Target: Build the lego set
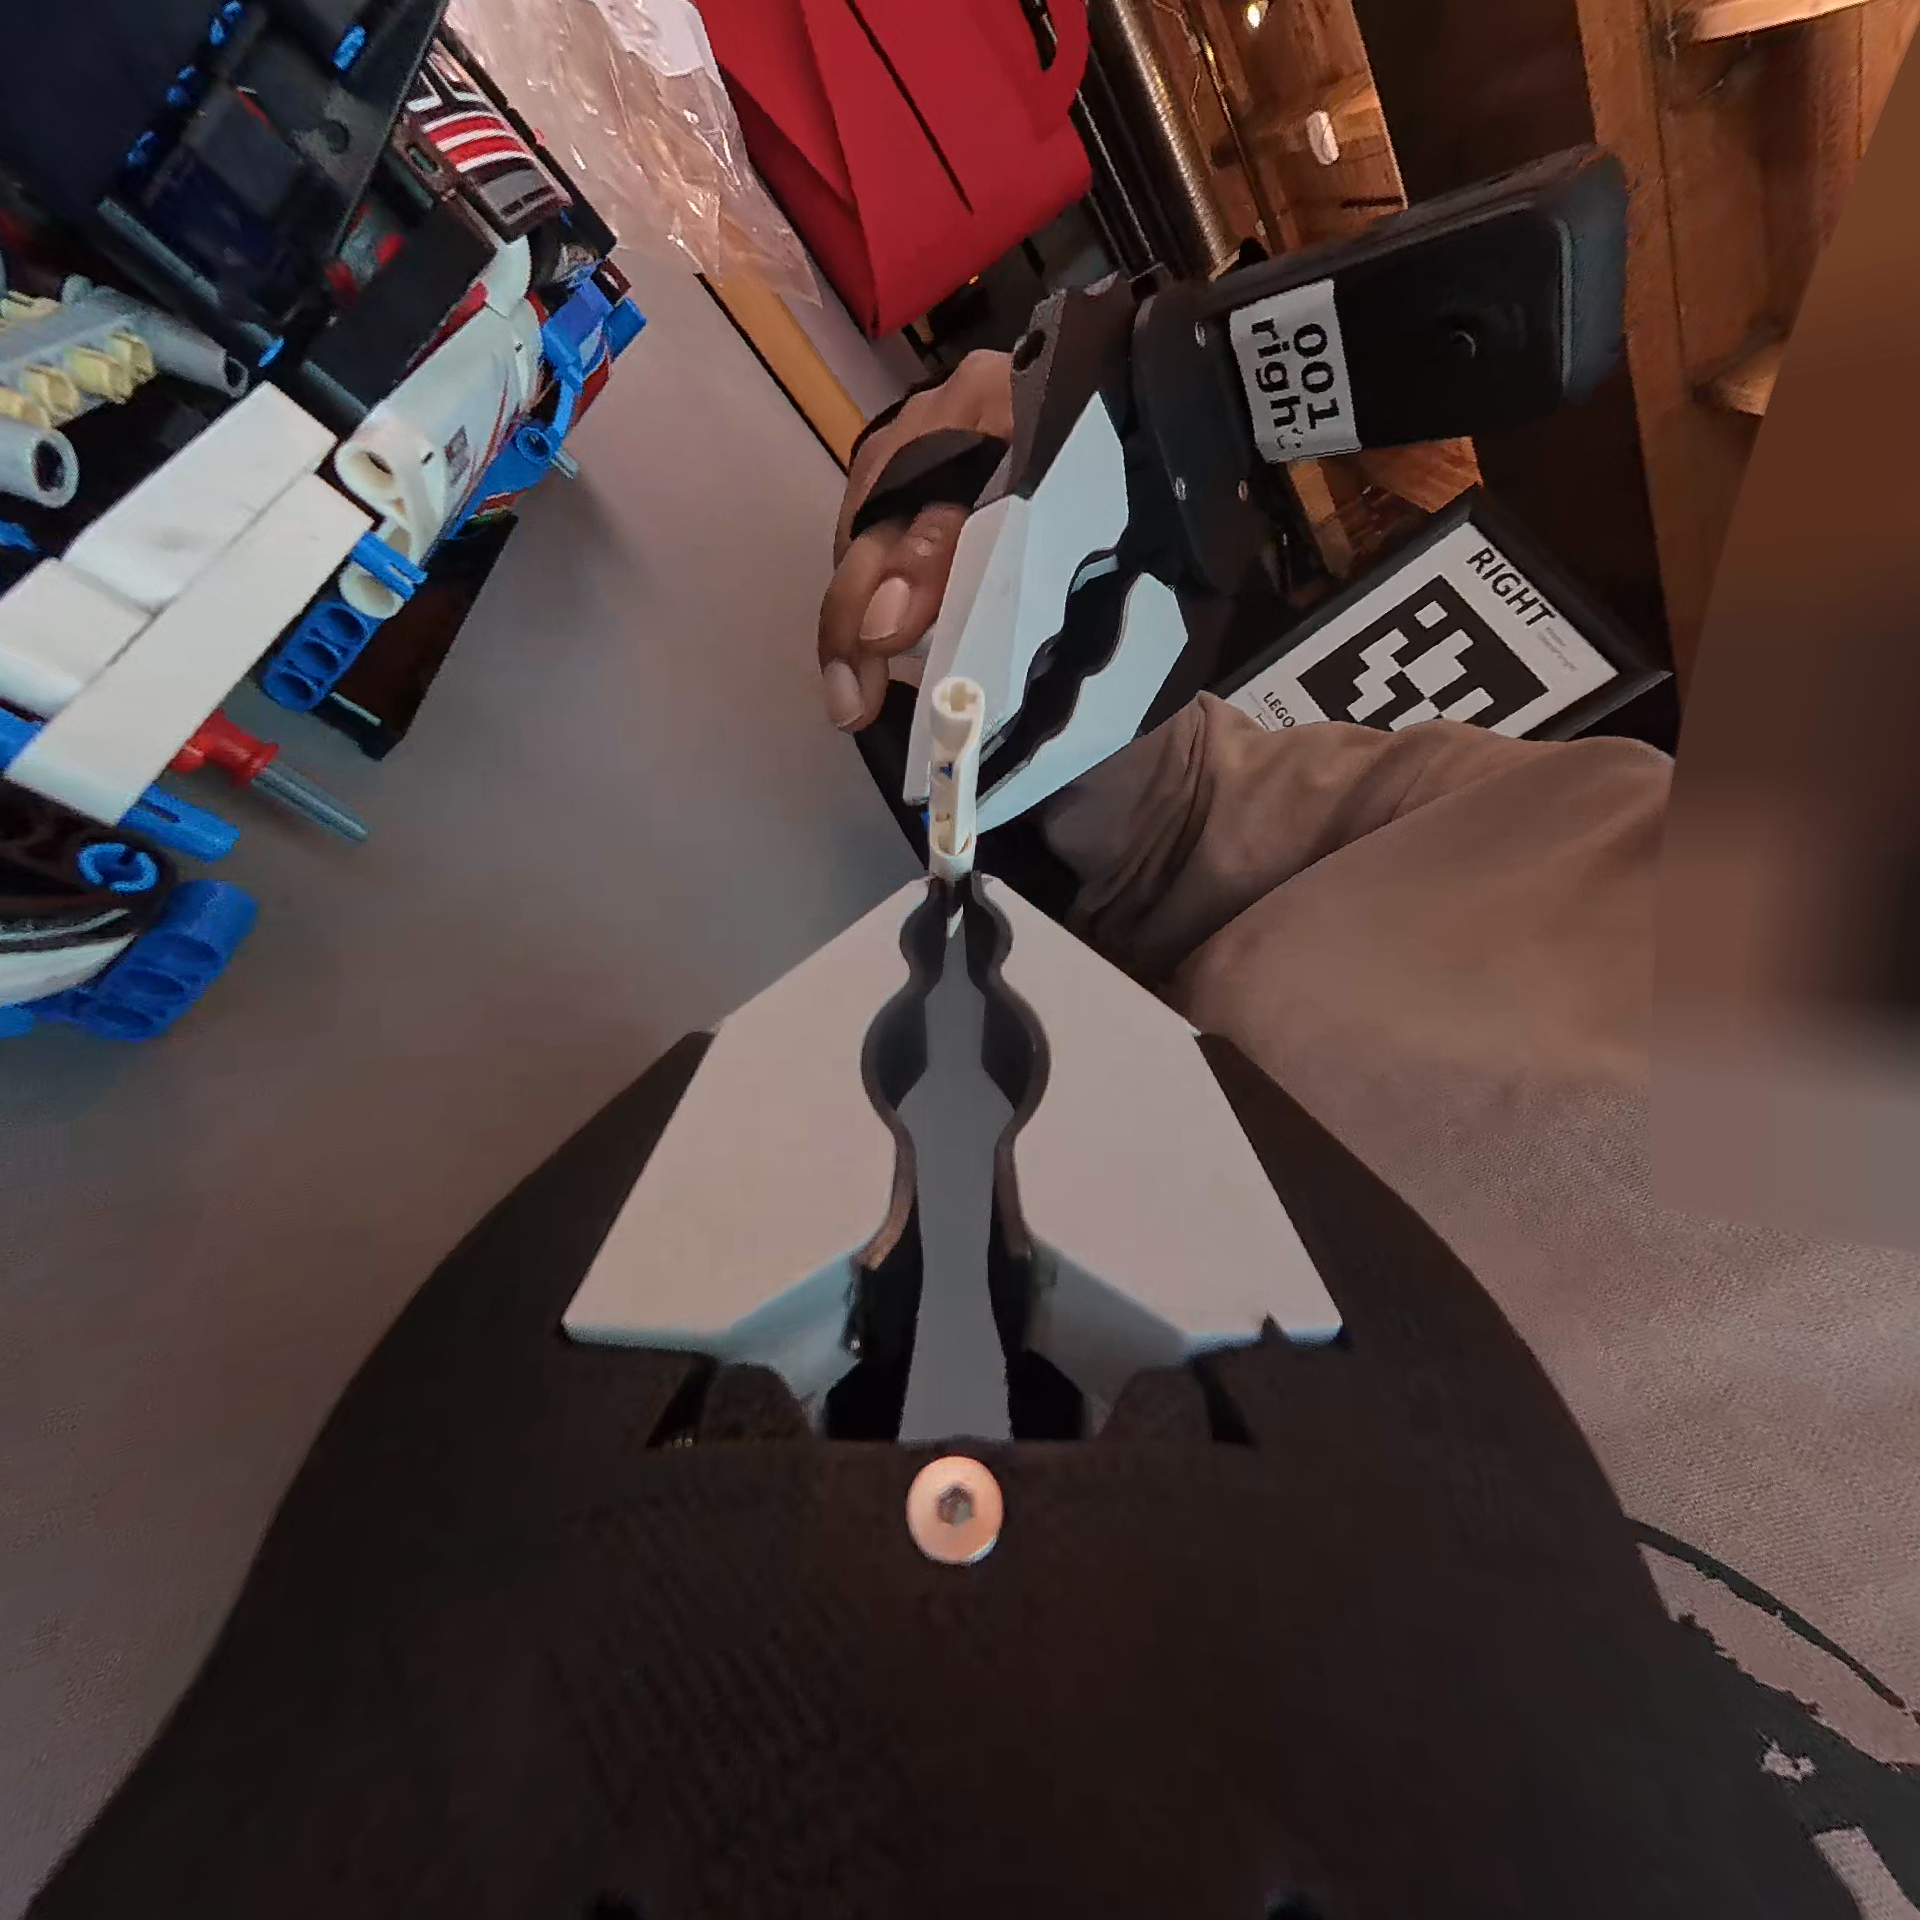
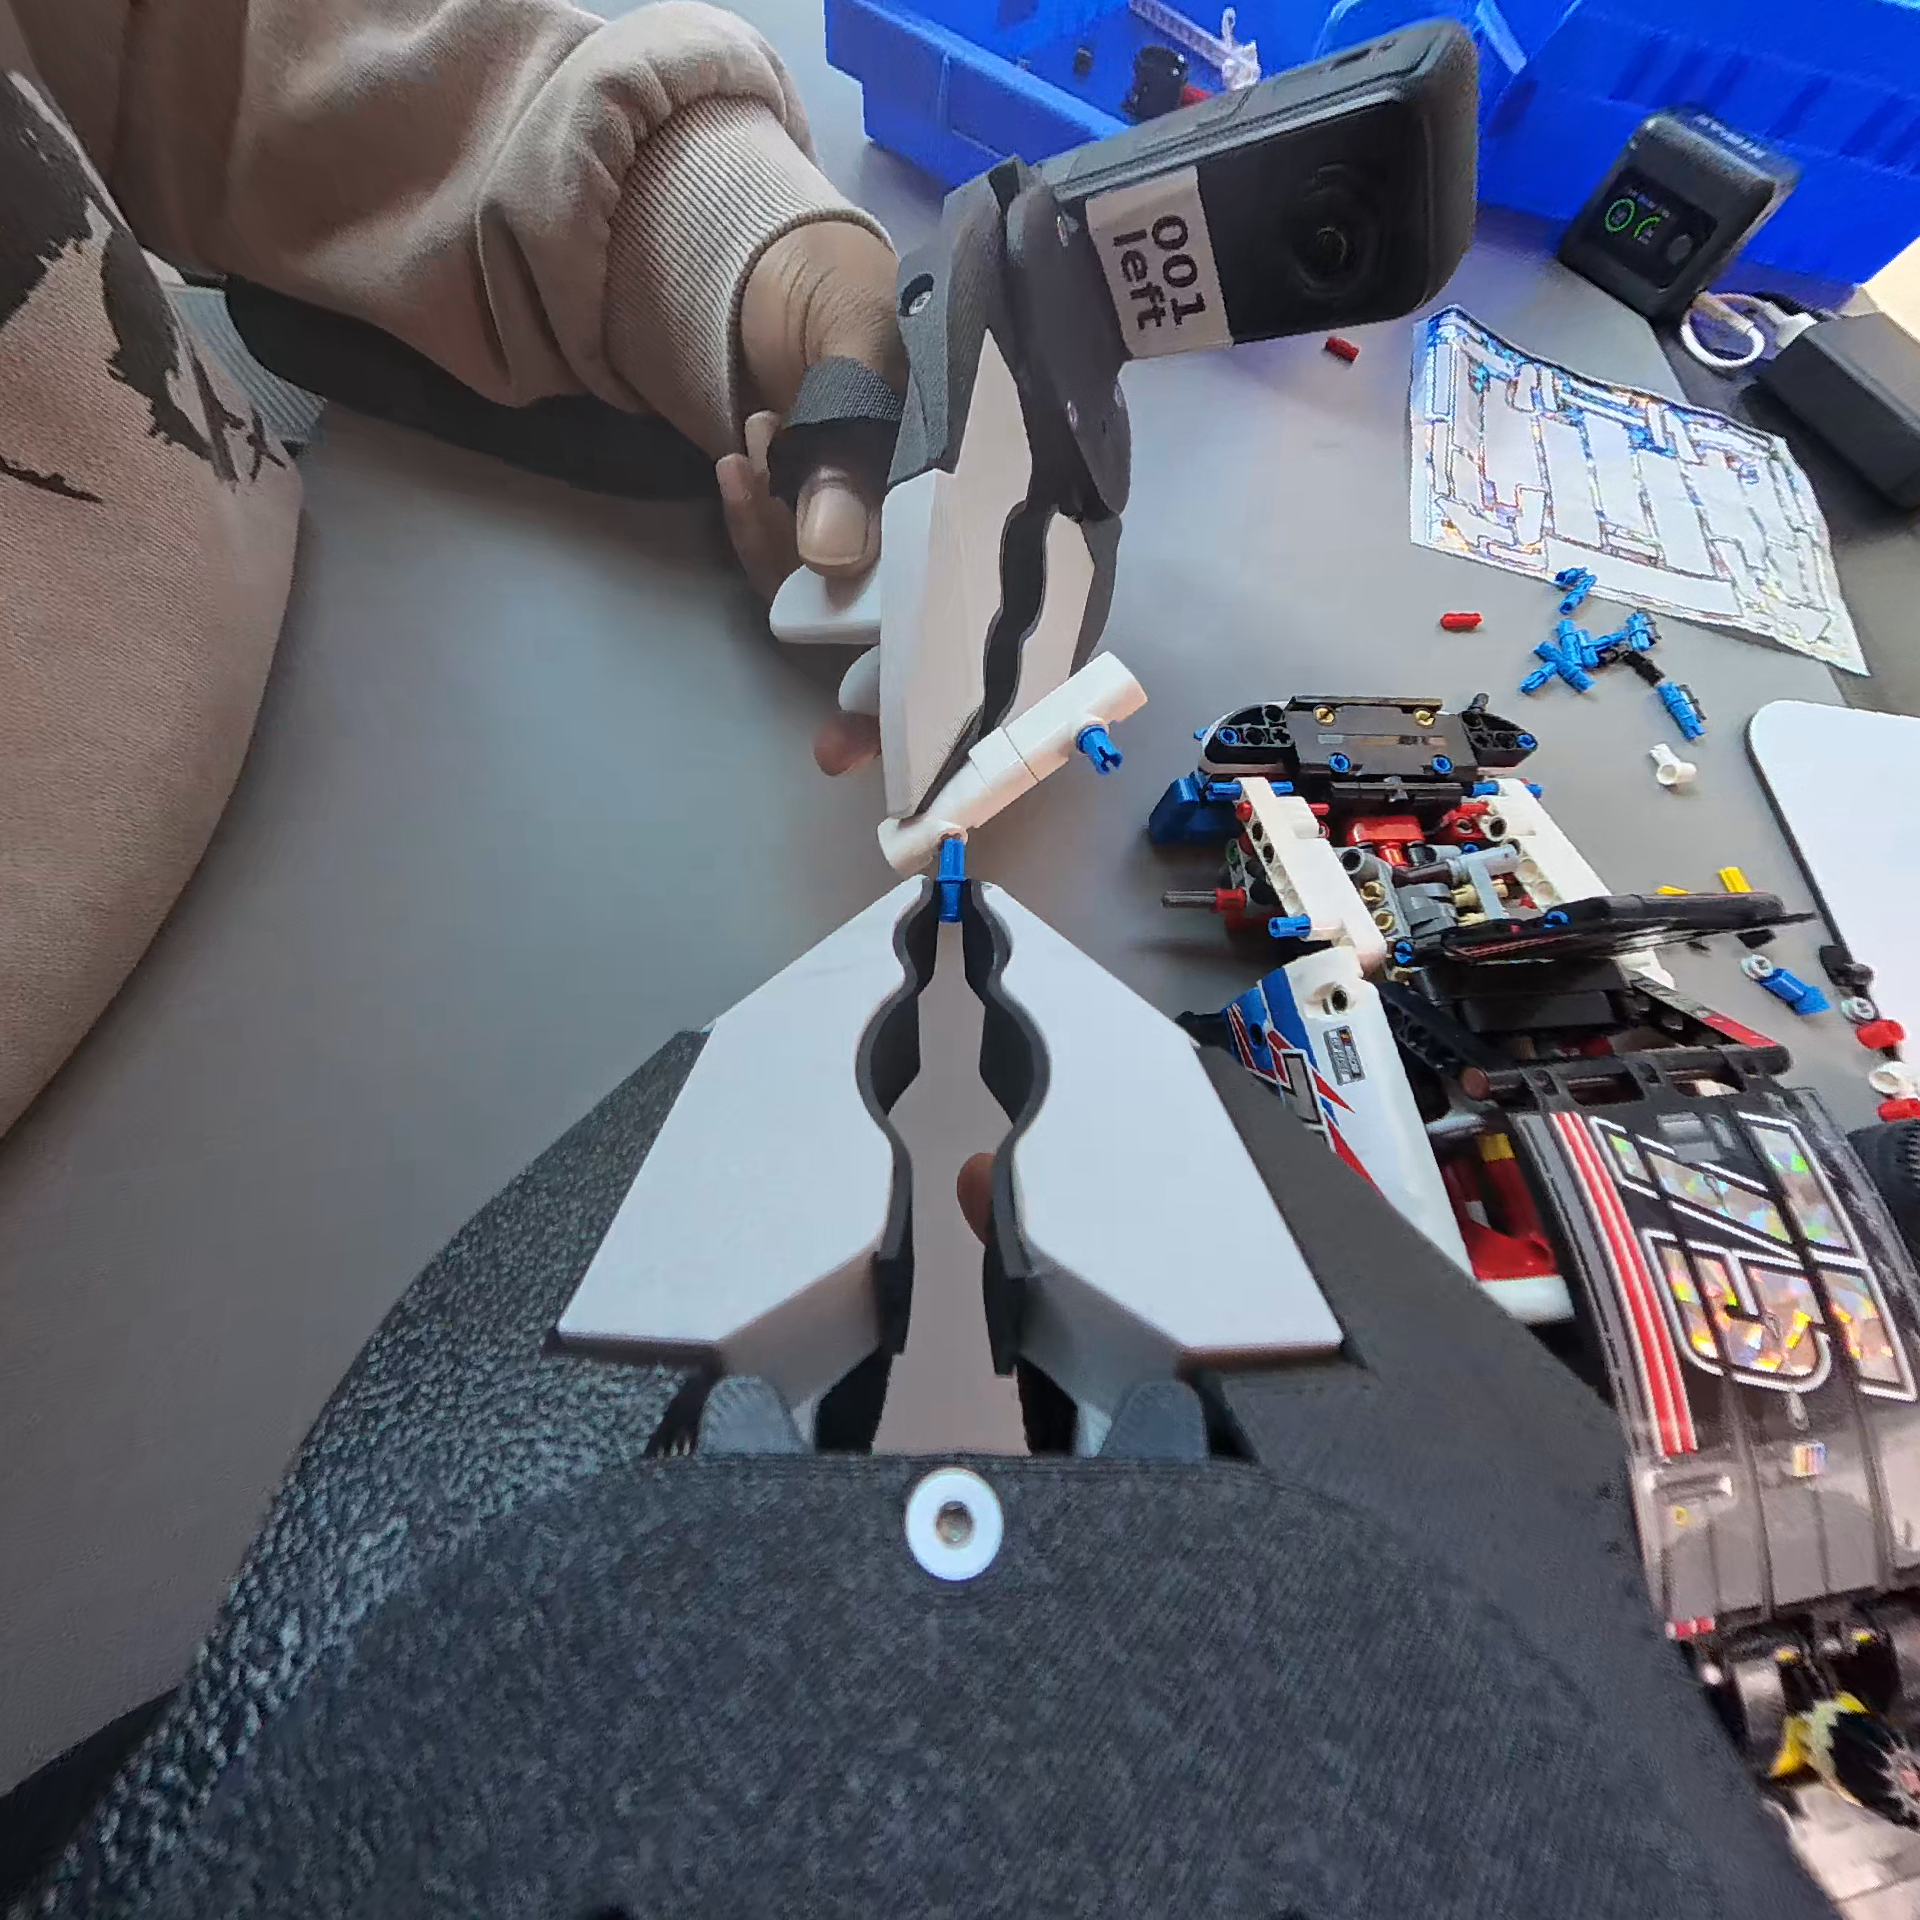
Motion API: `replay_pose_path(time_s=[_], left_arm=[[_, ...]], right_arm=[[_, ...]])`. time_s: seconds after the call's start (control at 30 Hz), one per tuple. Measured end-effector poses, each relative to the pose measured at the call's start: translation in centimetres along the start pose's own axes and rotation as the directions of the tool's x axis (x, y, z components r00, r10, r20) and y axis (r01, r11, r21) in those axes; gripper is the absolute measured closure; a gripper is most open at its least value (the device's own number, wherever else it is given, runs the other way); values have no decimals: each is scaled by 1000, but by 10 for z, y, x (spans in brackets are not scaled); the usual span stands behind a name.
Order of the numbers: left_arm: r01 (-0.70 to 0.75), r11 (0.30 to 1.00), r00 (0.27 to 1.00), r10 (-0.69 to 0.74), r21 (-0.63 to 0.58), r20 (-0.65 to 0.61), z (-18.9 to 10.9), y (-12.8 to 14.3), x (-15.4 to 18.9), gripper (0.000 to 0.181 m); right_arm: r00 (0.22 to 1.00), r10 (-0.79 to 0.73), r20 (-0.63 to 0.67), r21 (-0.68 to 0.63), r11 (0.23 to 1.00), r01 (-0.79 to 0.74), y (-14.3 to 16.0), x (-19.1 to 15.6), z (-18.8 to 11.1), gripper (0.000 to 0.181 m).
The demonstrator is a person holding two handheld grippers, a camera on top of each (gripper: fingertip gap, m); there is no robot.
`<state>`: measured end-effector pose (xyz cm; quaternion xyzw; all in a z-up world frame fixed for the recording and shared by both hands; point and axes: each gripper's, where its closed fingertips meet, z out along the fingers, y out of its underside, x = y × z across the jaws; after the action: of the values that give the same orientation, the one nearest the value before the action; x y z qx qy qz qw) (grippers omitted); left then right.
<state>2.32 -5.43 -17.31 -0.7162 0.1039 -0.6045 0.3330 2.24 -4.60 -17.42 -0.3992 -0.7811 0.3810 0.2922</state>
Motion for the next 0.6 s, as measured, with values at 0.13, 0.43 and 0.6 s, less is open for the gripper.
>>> replay_pose_path(time_s=[0.13, 0.43, 0.6], left_arm=[[-94, 993, 987, 103, -78, 122, 4, 8, -10, 180], [-66, 973, 953, 128, -223, 276, 10, 21, -31, 180], [-74, 955, 936, 166, -287, 311, 11, 28, -36, 181]], right_arm=[[1000, -29, 5, -45, 999, 29, 11, -2, 3, 178], [980, -195, -44, -177, 967, 184, 36, -3, 11, 178], [964, -263, -47, -207, 947, 248, 42, -7, 15, 179]])
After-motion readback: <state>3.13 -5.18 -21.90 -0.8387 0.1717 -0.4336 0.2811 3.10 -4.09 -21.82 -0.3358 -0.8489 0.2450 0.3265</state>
